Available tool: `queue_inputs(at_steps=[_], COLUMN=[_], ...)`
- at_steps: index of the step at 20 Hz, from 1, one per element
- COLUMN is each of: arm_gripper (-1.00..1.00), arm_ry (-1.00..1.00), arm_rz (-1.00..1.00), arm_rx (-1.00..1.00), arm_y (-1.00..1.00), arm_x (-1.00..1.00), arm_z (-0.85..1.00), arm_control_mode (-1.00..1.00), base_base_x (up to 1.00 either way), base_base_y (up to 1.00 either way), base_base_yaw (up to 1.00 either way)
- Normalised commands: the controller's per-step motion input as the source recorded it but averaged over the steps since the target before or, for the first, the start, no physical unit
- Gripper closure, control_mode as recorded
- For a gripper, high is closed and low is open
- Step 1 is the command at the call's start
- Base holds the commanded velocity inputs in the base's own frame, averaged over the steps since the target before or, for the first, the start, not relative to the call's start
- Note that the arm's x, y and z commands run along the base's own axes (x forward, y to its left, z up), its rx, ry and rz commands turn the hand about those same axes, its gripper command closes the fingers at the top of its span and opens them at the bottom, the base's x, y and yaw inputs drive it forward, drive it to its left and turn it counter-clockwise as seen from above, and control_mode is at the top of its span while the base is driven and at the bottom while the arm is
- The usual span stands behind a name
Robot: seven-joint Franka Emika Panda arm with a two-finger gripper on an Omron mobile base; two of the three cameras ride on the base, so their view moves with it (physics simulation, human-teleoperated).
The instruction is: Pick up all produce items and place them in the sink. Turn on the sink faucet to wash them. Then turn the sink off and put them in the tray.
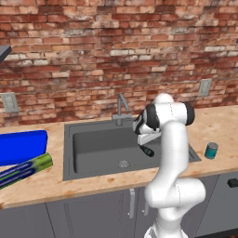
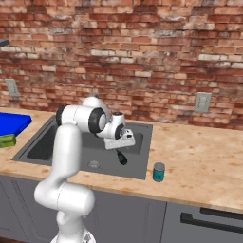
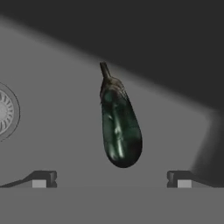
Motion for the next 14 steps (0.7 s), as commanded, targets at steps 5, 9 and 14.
queue_inputs(at_steps=[5,9,14], arm_gripper=[-1.0,-1.0,-1.0], arm_ry=[0.0,0.01,0.03], arm_rz=[0.06,0.05,0.02], arm_rx=[0.02,0.01,0.0], arm_y=[-0.08,-0.12,-0.04], arm_x=[0.37,0.24,0.13], arm_z=[-0.38,-0.36,-0.33], arm_control_mode=[-1.0,-1.0,-1.0], base_base_x=[0.0,0.0,0.0], base_base_y=[0.0,0.0,0.0], base_base_yaw=[0.0,0.0,0.0])
